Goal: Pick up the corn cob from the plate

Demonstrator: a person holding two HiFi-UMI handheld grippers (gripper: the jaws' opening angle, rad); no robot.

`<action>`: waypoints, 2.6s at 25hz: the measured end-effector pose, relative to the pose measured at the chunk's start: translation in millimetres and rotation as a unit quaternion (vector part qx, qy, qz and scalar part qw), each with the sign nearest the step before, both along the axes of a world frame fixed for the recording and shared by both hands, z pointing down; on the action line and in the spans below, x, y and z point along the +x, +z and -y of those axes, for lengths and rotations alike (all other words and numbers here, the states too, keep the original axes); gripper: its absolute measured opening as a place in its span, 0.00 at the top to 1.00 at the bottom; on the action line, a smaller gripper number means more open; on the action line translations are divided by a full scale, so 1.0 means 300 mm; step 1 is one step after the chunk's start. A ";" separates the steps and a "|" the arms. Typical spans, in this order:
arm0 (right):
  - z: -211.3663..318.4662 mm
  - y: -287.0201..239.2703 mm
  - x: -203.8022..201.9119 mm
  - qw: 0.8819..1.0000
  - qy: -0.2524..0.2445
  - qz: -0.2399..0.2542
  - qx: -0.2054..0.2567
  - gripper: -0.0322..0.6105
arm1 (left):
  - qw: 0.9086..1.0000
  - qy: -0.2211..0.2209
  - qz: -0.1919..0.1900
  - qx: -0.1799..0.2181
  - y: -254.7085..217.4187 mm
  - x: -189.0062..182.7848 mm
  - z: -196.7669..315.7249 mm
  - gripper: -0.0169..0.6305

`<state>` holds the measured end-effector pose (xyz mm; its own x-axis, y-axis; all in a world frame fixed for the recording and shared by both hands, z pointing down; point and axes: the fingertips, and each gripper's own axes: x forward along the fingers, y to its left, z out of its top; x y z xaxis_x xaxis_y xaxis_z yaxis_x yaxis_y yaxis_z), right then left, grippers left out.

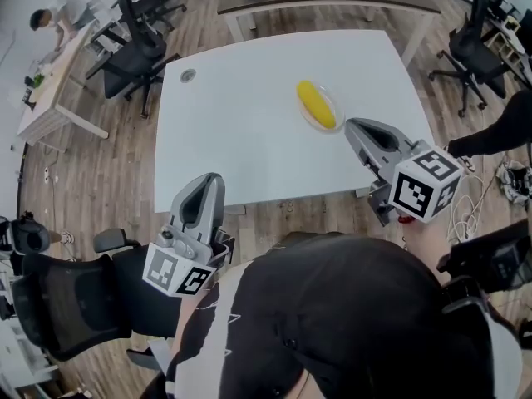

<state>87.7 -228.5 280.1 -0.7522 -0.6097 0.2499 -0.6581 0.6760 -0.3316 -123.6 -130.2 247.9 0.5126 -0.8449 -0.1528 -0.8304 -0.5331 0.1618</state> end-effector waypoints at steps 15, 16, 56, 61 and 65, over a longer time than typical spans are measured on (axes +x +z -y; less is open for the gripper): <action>0.167 0.065 -0.001 1.000 -0.010 0.004 -0.025 0.93 | 0.998 0.002 0.002 -0.057 0.039 0.064 0.176 0.95; 0.177 0.078 0.000 0.999 -0.007 0.005 -0.031 0.93 | 0.998 0.001 0.012 -0.061 0.049 0.063 0.187 0.95; 0.637 0.597 -0.070 0.992 0.014 -0.048 -0.113 0.92 | 0.970 0.119 -0.005 -0.211 0.585 0.157 0.848 0.95; 0.638 0.636 -0.067 0.991 0.018 -0.077 -0.112 0.86 | 0.969 0.117 -0.008 -0.220 0.609 0.148 0.844 0.95; 0.647 0.666 -0.060 0.989 0.020 -0.091 -0.118 0.72 | 0.968 0.117 -0.009 -0.222 0.614 0.154 0.848 0.95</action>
